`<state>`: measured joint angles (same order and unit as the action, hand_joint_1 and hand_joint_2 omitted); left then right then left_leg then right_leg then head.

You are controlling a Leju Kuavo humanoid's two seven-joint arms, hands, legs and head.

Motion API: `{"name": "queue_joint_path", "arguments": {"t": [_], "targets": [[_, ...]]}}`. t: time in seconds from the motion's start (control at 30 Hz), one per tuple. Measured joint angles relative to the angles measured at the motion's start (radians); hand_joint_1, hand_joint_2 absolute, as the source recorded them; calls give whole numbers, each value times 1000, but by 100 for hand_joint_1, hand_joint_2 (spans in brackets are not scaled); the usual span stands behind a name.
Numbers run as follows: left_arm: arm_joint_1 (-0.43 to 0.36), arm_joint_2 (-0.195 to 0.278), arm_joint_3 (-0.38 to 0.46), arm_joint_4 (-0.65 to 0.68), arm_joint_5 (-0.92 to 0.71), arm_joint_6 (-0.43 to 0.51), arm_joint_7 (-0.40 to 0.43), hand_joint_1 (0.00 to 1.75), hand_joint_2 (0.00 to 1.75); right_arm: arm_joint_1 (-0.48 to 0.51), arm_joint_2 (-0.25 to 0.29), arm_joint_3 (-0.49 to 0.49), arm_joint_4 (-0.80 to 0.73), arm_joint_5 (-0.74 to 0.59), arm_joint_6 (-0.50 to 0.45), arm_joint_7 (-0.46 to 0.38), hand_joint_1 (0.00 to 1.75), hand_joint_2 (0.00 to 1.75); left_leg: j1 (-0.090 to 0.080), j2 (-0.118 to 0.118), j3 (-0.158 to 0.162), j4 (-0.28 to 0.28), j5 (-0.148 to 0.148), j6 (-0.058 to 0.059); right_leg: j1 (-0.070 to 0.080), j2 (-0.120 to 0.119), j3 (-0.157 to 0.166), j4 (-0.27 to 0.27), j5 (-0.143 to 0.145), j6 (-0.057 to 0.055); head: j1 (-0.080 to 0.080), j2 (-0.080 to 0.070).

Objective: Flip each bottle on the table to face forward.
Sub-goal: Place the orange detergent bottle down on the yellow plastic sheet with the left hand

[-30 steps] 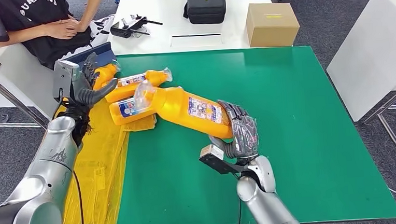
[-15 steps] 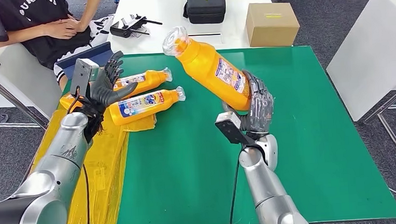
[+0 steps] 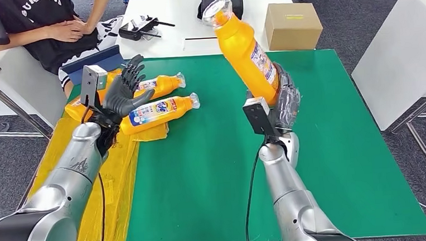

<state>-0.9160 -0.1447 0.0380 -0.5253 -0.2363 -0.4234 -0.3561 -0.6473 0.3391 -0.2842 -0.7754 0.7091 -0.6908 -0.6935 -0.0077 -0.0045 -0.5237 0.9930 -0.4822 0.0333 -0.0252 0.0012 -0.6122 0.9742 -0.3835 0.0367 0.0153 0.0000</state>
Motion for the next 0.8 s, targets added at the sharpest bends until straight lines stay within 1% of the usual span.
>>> {"name": "queue_joint_path", "arguments": {"t": [0.17, 0.27, 0.4, 0.5, 0.63, 0.8], "targets": [[12, -15, -4, -4, 29, -16, -3, 0, 175, -28, 0, -7, 73, -21, -1, 0, 175, 175, 0, 0, 0, 0, 0, 0, 0, 0, 0, 0, 0, 0, 0, 0], [24, -30, -10, -22, 59, -26, 1, 0, 175, -40, 2, -8, 110, 11, -1, 7, 175, 175, 0, 0, -1, 0, 0, 0, 0, 0, 0, 0, 0, 0, 0, 0], [38, -54, -26, -57, 90, -35, 15, 0, 175, -58, 9, -9, 149, 72, -2, 43, 175, 175, 0, 0, -1, 0, 0, 0, 0, 0, 0, 0, 0, 0, 0, 0], [51, -73, -46, -91, 112, -31, 28, 0, 175, -71, 13, -6, 178, 84, -2, 60, 175, 175, 0, 0, -1, 0, 0, 0, 0, 0, 0, 0, 0, 0, 0, 0], [62, -91, -75, -128, 149, -18, 45, 0, 175, -93, 17, 13, 233, 45, -2, 42, 175, 175, 0, 0, -1, 0, 0, 0, 0, 0, 0, 0, 0, 0, 0, 0], [64, -101, -106, -153, 184, -1, 55, 0, 175, -114, 21, 76, 295, -43, 6, 11, 175, 175, 0, 0, -1, 0, 0, 0, 0, 0, -1, 0, 0, 0, 0, 0]]}}
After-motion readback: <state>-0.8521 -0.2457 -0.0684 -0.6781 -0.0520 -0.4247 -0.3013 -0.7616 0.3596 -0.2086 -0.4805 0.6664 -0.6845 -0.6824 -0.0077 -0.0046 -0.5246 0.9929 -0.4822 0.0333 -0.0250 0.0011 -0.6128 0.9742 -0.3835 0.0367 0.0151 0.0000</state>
